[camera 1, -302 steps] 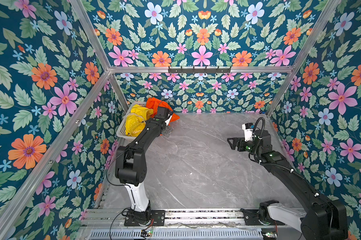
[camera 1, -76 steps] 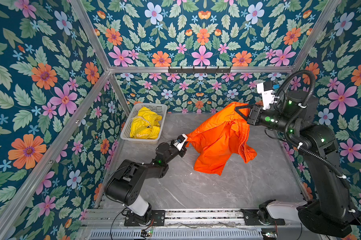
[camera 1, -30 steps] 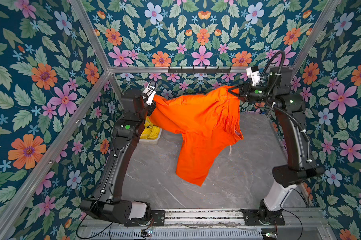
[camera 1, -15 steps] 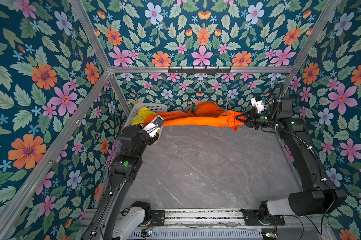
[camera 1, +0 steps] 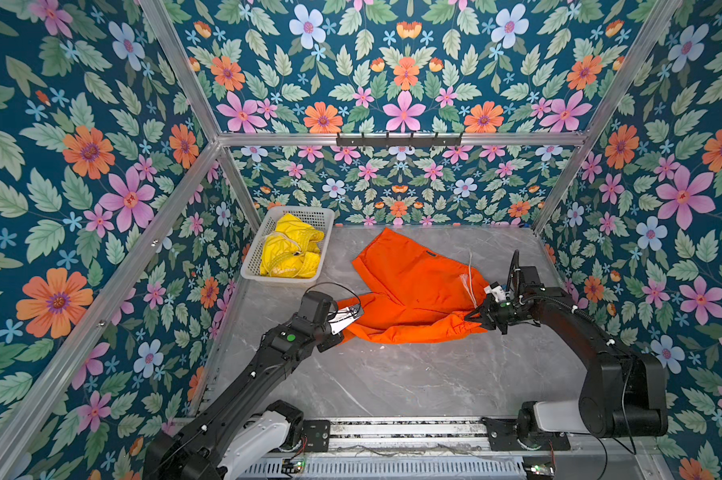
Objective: Fold and stack the shorts
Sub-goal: 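Lay the shorts flat on the table with both grippers, pulling toward the robot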
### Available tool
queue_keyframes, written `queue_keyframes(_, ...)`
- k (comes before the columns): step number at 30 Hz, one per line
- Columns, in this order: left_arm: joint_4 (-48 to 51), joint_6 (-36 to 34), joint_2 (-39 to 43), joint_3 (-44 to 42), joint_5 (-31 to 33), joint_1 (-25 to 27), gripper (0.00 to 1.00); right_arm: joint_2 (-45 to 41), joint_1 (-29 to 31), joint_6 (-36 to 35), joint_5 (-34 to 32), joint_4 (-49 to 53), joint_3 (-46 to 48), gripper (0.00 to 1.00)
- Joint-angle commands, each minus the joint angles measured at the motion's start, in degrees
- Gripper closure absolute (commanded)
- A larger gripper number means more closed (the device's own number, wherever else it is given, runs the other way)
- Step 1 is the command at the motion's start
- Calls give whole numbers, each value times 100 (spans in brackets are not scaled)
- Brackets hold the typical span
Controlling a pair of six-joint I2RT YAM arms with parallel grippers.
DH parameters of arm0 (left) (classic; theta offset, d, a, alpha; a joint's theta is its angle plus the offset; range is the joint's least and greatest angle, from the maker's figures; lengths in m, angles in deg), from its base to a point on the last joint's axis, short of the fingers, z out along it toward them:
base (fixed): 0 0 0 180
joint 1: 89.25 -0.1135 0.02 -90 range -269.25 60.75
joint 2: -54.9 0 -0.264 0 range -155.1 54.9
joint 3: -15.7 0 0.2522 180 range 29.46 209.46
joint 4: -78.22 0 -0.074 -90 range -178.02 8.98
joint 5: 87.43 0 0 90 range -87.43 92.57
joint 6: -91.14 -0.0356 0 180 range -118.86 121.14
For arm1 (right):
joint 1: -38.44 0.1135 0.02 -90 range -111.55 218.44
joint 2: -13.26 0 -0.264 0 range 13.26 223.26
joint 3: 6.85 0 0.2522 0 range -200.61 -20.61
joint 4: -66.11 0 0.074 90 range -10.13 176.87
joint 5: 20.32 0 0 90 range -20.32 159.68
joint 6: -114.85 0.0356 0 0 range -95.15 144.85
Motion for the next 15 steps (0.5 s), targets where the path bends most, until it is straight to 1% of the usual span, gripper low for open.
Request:
queue_keyframes(1,650,-36,-106,22,-154,214,100,-47,5,-279,-602,603,80,100)
queue_keyframes(4,879,44,-138,50,-567,432,100,-136,3,-423,-1134,1170,64,99)
queue_keyframes(5,957,60,-145,77,-802,487,95,-175,8,-448,-1235,1346,62,95)
queue_keyframes(6,1027,94,-166,101,-1025,516,84,-200,5,-461,-1261,1489,68,86)
queue_keyframes(8,1200,202,-204,243,-1472,528,55,-300,4,-518,-1277,1846,-17,59)
queue_keyframes(9,1273,264,-204,336,-1577,529,47,-386,3,-537,-1352,2034,-109,48)
queue_keyframes(10,1351,351,-187,460,-1607,527,40,-503,8,-592,-1587,2311,-289,42)
queue_keyframes(11,1427,475,-146,611,-1607,529,36,-635,5,-657,-2020,2631,-537,40)
queue_keyframes(13,1503,709,-32,828,-1379,514,32,-799,3,-825,-2820,3166,-1098,37)
queue_keyframes(14,1467,834,57,905,-1162,490,31,-830,-7,-929,-3051,3362,-1388,37)
queue_keyframes(15,1369,971,136,942,-987,457,30,-825,-8,-999,-3116,3448,-1604,37)
